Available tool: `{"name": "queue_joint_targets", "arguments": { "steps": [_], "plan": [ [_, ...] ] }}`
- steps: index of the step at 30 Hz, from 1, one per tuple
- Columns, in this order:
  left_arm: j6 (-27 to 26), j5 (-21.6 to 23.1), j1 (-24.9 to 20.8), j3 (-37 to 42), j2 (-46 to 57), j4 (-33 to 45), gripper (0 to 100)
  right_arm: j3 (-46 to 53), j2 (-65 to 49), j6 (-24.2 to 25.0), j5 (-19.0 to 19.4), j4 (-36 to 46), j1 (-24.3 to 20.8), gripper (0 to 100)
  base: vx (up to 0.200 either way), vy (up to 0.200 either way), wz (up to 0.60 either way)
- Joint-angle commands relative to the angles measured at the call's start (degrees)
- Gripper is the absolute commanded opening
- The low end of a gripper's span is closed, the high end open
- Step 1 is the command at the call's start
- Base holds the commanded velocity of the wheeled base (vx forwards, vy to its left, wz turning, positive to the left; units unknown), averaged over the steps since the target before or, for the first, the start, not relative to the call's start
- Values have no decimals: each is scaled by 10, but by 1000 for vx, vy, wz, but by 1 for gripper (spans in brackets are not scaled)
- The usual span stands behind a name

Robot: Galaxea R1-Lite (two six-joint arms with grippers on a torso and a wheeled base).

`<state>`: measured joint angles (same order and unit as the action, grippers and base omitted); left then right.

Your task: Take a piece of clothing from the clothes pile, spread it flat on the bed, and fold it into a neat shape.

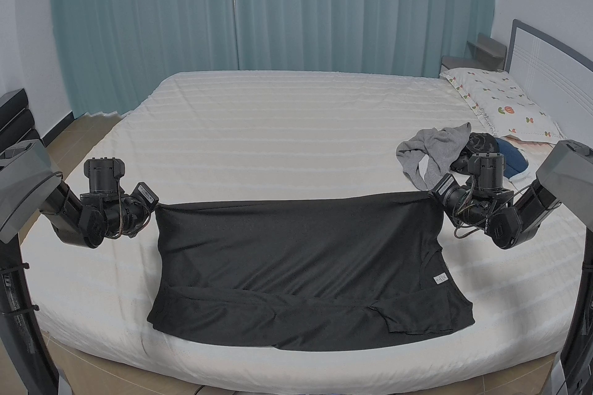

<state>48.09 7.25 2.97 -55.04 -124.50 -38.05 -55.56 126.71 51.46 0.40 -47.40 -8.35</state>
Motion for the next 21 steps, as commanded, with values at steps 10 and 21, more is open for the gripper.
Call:
{"name": "queue_joint_targets", "arguments": {
  "steps": [10, 21],
  "plan": [
    [-80, 5, 1, 100, 35, 3, 0, 132, -38, -65, 33, -5, 0, 0, 0, 0, 0],
    [-165, 5, -7, 183, 31, 4, 0, 228, -33, -132, 58, -7, -9, 0, 0, 0, 0]
  ]
}}
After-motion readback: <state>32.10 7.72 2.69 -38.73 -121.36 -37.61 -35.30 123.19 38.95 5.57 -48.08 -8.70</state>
